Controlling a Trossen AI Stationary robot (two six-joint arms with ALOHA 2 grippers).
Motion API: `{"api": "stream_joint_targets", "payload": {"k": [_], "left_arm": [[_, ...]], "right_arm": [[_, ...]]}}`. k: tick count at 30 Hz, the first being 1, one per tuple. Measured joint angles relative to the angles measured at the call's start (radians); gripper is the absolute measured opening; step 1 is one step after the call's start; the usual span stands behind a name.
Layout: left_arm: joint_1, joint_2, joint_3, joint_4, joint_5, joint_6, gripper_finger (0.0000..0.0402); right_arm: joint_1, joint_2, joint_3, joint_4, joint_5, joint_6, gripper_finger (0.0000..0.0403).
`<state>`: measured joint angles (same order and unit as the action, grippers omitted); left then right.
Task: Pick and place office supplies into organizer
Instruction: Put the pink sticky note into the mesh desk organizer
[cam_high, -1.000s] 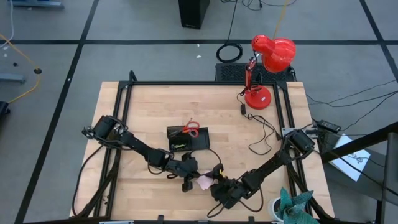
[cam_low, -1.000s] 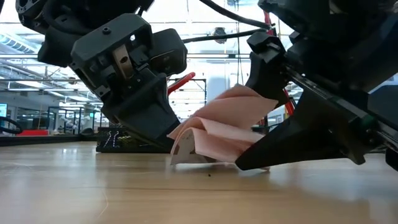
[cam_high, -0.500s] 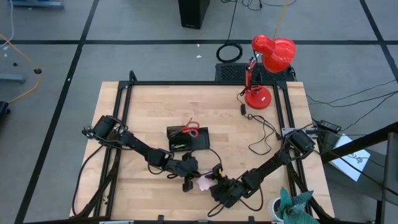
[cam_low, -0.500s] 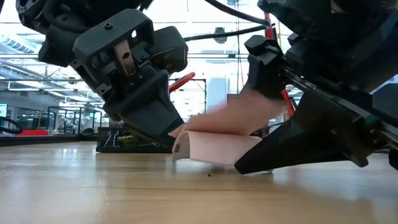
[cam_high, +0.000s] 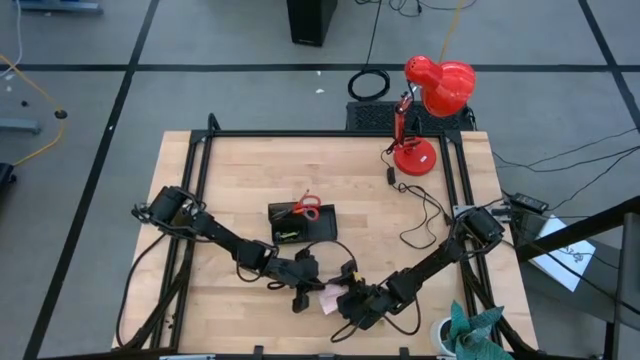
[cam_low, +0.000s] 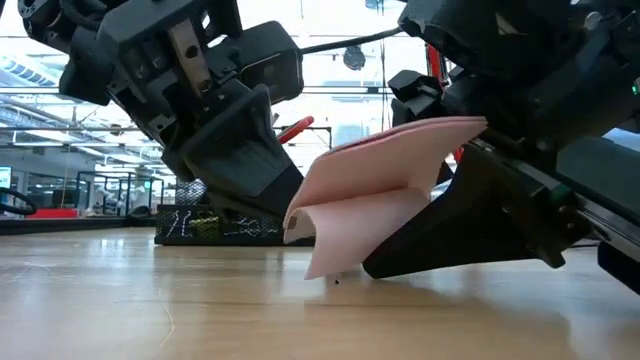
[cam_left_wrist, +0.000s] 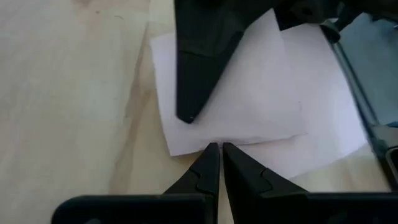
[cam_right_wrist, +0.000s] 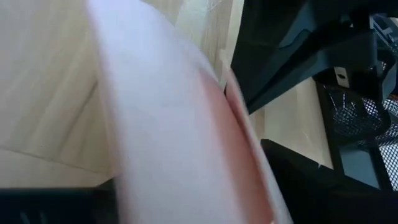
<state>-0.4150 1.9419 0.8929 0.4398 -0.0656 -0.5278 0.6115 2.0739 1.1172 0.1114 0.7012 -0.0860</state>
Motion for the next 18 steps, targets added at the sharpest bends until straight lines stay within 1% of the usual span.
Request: {"api": "stream_joint_targets", "payload": {"k": [4, 12, 18], "left_arm": [[0.0, -0.001, 0.0, -0.034, -0.037, 0.021, 0.0026], [0.011, -0.001, 0.0, -0.091, -0.048, 0.026, 0.0026], [0.014, -0.001, 0.001, -0.121, -0.099, 0.029, 0.0026]], "right_arm": [[0.011, -0.001, 0.0, 0.025, 0.007, -0.01, 0.019], [0.038, -0.018, -0.002, 0.037, 0.011, -0.044, 0.0132], [0.055, -0.022, -0.002, 0.042, 0.011, -0.06, 0.0104]]}}
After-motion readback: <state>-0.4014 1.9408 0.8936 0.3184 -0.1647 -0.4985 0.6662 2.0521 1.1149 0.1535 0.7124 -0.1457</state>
